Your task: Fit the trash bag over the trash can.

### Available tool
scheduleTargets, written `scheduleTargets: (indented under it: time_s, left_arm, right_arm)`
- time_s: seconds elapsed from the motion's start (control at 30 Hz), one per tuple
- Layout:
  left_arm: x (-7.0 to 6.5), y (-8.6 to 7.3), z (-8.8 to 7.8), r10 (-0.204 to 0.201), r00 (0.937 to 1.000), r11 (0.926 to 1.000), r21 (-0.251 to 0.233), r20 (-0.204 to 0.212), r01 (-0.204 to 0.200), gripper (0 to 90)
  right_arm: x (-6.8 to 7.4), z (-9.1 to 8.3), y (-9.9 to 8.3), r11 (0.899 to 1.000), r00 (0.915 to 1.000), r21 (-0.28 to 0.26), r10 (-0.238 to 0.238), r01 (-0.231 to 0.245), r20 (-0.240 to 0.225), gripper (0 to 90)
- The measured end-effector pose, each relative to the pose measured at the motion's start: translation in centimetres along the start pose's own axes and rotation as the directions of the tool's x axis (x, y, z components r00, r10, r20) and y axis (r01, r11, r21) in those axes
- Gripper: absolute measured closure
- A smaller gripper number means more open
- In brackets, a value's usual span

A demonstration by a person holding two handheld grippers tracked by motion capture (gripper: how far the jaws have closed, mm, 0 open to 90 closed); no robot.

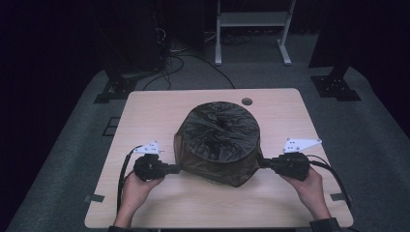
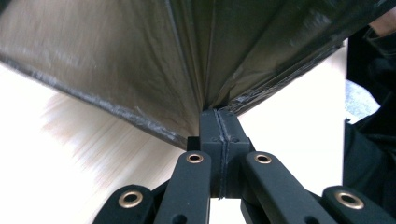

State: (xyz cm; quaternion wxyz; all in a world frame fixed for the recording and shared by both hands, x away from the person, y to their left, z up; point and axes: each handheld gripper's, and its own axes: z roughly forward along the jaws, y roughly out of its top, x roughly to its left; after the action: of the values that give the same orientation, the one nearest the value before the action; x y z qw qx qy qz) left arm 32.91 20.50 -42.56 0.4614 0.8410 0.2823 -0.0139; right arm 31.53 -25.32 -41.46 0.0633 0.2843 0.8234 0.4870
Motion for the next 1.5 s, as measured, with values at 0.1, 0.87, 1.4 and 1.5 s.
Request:
scheduleTargets:
  time_s: [0.1, 0.87, 1.4, 1.5]
  left_arm:
    - [0.4, -0.3, 0.2, -0.009, 0.9998, 0.9998, 0.020, -0.016, 0.009, 89.7]
    - [0.8, -0.9, 1.5, -0.005, 0.9988, 0.9905, 0.137, -0.049, 0.012, 89.7]
    - [0.6, 0.2, -1.7, 0.003, 0.9984, 1.0000, 0.002, -0.057, -0.002, 57.0]
    - [-0.2, 1.5, -3.2, 0.043, 0.9987, 0.9942, -0.098, -0.025, -0.046, 46.7]
  right_arm:
    - [-0.4, 0.2, -0.4, 1.000, 0.9999, 0.012, 0.013, -0.013, 0.008, 90.0]
    - [-1.8, 1.4, -2.1, 0.995, 0.9982, 0.089, 0.036, -0.040, 0.047, 90.0]
    - [-2.1, 0.0, -1.3, 0.999, 0.9986, -0.018, 0.041, -0.040, 0.033, 45.9]
    - [-2.3, -1.6, 0.2, 0.993, 0.9996, -0.116, 0.010, -0.007, 0.026, 38.2]
